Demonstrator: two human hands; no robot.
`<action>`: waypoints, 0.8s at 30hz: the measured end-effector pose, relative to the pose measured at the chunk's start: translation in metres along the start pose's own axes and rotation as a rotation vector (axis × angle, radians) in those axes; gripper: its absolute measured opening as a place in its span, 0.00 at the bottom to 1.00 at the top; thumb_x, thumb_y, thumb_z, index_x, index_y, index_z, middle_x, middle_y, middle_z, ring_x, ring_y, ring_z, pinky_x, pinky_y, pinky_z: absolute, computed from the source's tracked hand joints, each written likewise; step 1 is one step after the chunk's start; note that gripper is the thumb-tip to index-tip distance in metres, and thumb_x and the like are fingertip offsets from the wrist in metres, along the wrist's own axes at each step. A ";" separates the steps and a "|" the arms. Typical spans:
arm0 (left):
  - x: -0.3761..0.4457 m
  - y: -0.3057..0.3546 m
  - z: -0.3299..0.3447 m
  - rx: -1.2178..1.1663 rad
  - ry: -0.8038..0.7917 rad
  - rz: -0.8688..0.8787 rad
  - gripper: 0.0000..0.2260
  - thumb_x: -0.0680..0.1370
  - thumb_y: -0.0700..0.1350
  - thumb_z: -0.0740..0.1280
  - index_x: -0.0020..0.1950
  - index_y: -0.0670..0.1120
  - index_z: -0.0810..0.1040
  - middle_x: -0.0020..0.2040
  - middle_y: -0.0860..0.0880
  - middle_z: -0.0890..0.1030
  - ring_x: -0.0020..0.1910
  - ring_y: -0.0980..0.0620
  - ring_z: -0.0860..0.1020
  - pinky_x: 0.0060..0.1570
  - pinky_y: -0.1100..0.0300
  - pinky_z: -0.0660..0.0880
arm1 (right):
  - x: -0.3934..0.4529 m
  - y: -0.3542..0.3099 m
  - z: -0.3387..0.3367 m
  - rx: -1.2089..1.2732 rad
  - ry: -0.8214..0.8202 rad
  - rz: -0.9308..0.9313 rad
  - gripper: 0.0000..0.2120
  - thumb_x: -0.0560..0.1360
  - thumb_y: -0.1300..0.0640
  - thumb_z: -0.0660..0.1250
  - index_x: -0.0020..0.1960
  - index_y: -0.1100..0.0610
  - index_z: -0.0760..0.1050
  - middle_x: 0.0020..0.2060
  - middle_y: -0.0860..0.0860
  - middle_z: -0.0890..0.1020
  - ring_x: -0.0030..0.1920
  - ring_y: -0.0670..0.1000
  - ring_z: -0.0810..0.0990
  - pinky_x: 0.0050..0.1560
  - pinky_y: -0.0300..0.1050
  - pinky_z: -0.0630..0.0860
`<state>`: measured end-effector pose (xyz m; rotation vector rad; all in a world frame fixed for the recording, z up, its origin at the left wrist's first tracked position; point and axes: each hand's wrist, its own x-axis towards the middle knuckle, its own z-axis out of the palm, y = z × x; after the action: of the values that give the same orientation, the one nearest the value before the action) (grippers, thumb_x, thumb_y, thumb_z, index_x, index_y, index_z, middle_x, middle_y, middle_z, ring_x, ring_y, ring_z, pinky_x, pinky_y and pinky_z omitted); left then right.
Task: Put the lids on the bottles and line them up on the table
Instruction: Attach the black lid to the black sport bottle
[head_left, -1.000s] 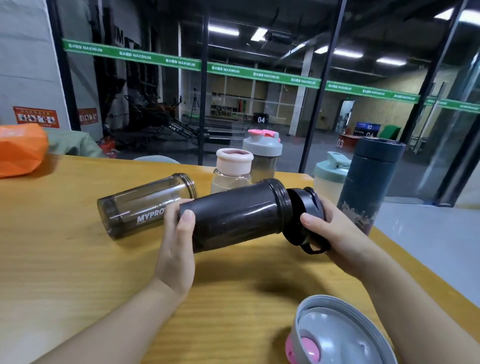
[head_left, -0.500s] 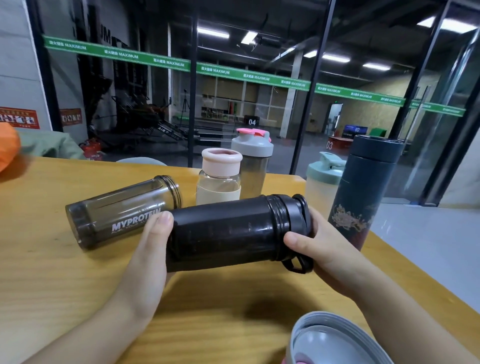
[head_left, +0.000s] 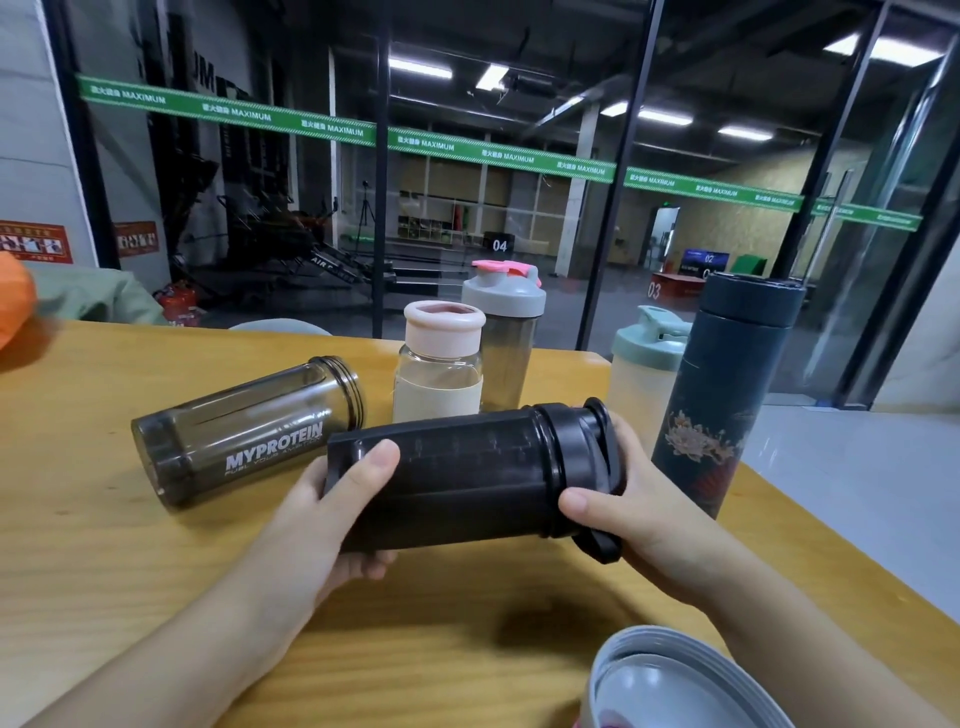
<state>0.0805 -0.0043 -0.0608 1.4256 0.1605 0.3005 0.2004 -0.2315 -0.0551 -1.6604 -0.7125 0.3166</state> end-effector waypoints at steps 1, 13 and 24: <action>-0.001 0.001 0.001 0.005 -0.004 -0.018 0.35 0.56 0.66 0.72 0.56 0.46 0.77 0.42 0.41 0.79 0.32 0.48 0.77 0.31 0.58 0.77 | 0.000 -0.001 0.001 -0.032 -0.001 -0.013 0.54 0.50 0.38 0.82 0.69 0.40 0.57 0.62 0.51 0.75 0.60 0.55 0.78 0.60 0.57 0.76; 0.004 0.001 -0.003 -0.084 -0.068 0.040 0.37 0.41 0.62 0.80 0.49 0.58 0.80 0.45 0.47 0.84 0.41 0.47 0.80 0.42 0.54 0.75 | -0.001 -0.003 0.004 -0.118 0.025 -0.035 0.48 0.54 0.33 0.77 0.68 0.45 0.64 0.60 0.51 0.78 0.58 0.54 0.79 0.57 0.55 0.77; 0.003 -0.013 -0.027 -0.089 0.169 0.204 0.19 0.83 0.47 0.52 0.73 0.45 0.62 0.73 0.39 0.66 0.71 0.42 0.64 0.68 0.54 0.60 | 0.000 0.000 0.006 -0.149 0.049 0.011 0.52 0.51 0.29 0.76 0.68 0.49 0.65 0.60 0.51 0.78 0.59 0.52 0.79 0.60 0.56 0.76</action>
<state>0.0772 0.0204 -0.0773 1.3294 0.1384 0.5899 0.1969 -0.2267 -0.0565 -1.8074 -0.7039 0.2341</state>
